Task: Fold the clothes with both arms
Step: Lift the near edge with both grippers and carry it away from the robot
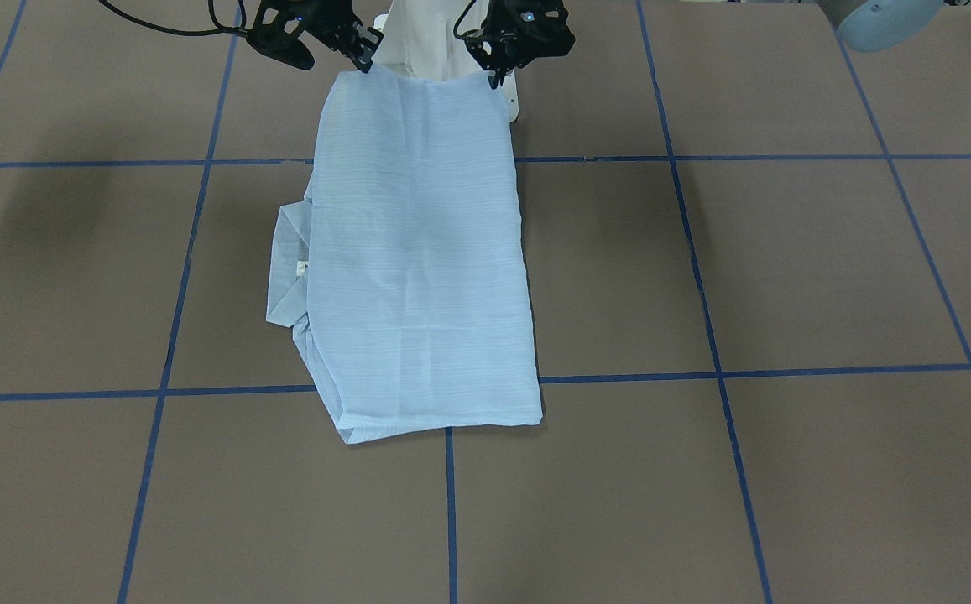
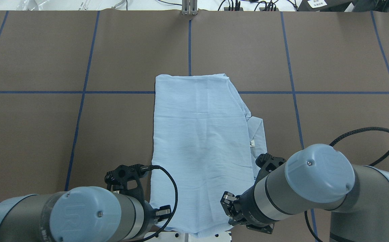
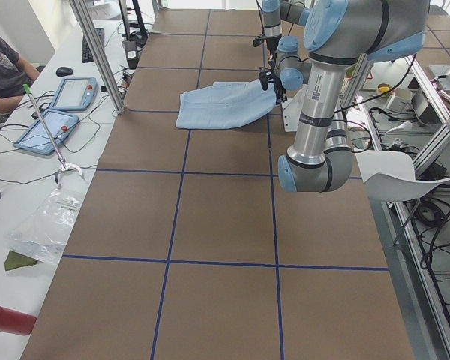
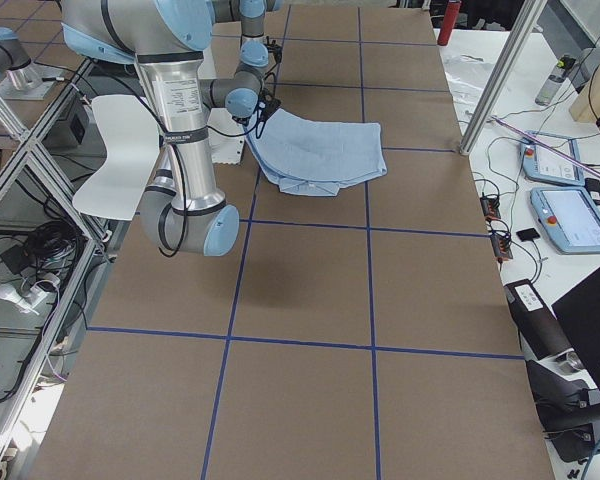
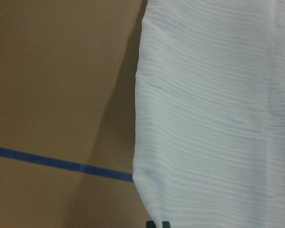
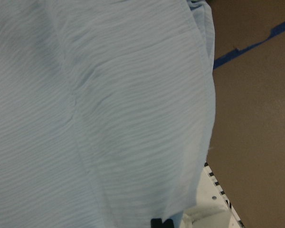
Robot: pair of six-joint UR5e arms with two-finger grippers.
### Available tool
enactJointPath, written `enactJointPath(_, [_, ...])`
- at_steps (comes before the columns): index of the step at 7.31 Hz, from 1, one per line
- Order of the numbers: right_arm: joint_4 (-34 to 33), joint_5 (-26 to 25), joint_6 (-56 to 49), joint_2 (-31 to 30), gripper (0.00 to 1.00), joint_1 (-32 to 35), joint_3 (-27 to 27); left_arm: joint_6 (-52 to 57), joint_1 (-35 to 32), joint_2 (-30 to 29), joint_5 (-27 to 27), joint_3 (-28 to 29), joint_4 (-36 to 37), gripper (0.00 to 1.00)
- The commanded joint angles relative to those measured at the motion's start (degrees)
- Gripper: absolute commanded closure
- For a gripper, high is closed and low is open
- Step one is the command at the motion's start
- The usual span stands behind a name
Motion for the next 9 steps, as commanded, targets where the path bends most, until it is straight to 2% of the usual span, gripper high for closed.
enactJointPath(1, [-0.1,2.8,0.0,0.1,1.00,0.0,1.0,0.0,1.5,-0.3,-1.6,-3.3,3.8,1.00])
enactJointPath(3, [0.0,2.5,-1.3,0.8,1.00,2.2,-1.2,0.3,1.2,-0.6,-1.4,-1.9,3.3,1.00])
enactJointPath(4, [0.0,2.6,-4.6,2.0,1.00,5.8,-3.4,3.3,-0.4,-0.6,-0.8,-0.2,3.1,1.00])
enactJointPath(6, [0.0,2.7,-8.7,7.1,1.00,13.0,-10.8,11.0,-10.2,-0.9,-1.4,2.7,1.6,1.00])
enactJointPath(7, [0.1,2.5,-11.9,9.1,1.00,15.9,-15.0,13.8,-13.6,-1.0,-1.5,5.5,-1.2,1.00])
enactJointPath(9, [0.8,2.5,-17.2,14.9,1.00,21.2,-26.1,14.8,-17.5,-1.3,-1.5,15.1,-12.9,1.00])
